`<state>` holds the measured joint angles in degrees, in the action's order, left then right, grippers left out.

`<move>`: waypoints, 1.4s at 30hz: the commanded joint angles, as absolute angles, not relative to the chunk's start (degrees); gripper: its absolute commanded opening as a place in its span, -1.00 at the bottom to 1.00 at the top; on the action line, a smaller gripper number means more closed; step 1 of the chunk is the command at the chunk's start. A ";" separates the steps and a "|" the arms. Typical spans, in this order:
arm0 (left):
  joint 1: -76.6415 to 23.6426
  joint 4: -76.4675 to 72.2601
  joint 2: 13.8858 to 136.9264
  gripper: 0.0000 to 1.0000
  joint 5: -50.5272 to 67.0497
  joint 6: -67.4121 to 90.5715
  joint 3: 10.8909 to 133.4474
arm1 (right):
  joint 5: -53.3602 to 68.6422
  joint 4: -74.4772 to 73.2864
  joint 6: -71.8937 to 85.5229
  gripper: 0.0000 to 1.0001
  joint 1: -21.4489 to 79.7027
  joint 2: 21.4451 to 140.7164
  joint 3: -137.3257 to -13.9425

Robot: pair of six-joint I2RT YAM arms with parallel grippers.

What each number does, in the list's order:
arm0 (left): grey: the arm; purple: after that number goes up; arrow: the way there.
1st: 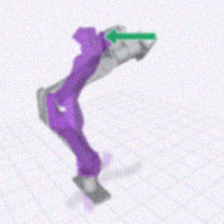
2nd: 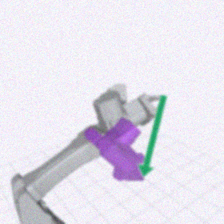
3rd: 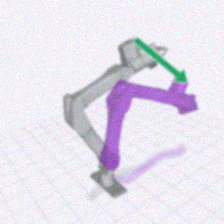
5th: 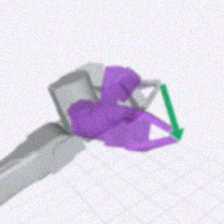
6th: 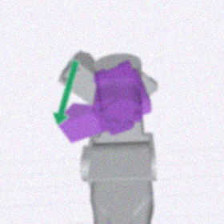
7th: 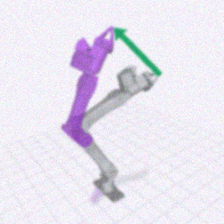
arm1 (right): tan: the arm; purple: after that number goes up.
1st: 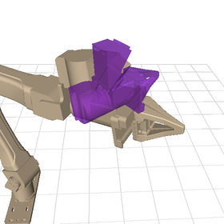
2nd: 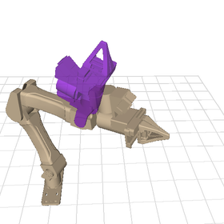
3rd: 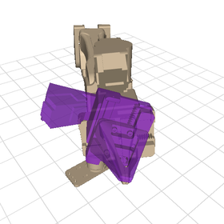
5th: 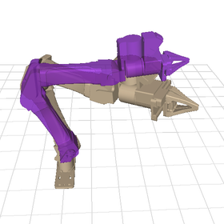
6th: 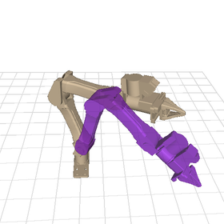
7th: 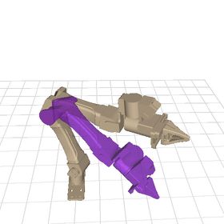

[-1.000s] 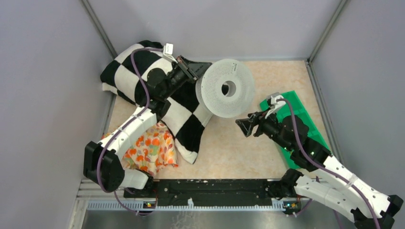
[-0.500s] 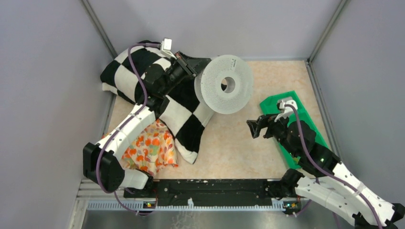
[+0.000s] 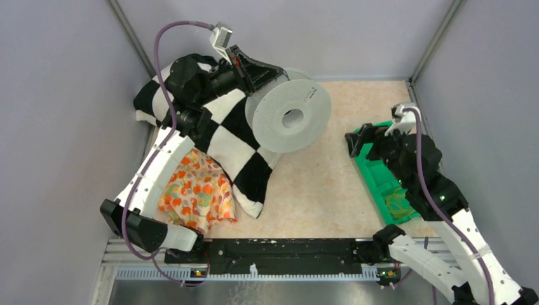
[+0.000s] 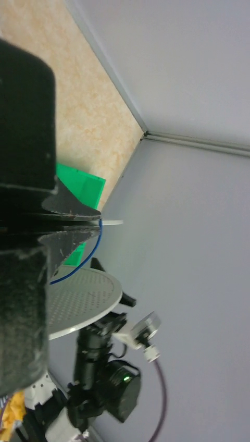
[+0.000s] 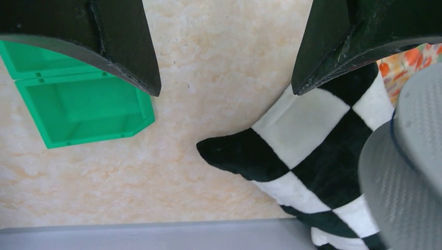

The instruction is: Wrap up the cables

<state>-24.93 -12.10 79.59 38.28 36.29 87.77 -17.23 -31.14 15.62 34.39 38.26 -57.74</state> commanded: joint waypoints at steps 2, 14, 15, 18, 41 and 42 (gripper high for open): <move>-24.35 4.92 78.91 -1.00 53.02 17.18 96.23 | 4.48 -28.34 18.04 0.89 19.66 42.24 -62.94; -24.35 30.08 77.76 -1.00 66.38 -5.34 102.48 | 18.94 -19.40 25.56 0.80 14.59 50.90 -65.10; -24.35 31.85 77.97 -1.00 67.51 -6.77 103.08 | 19.96 -18.66 25.93 0.79 14.59 51.25 -65.00; -24.32 34.48 78.31 -1.00 65.98 -8.98 103.17 | 23.50 -16.39 26.42 0.70 14.60 52.11 -64.20; -40.38 48.53 86.92 -1.00 29.61 -18.55 103.13 | 21.84 -19.10 25.81 0.69 14.69 56.66 -50.01; -40.76 46.44 84.97 -1.00 32.45 -20.00 101.06 | 22.07 -18.13 25.84 0.69 14.67 56.31 -50.20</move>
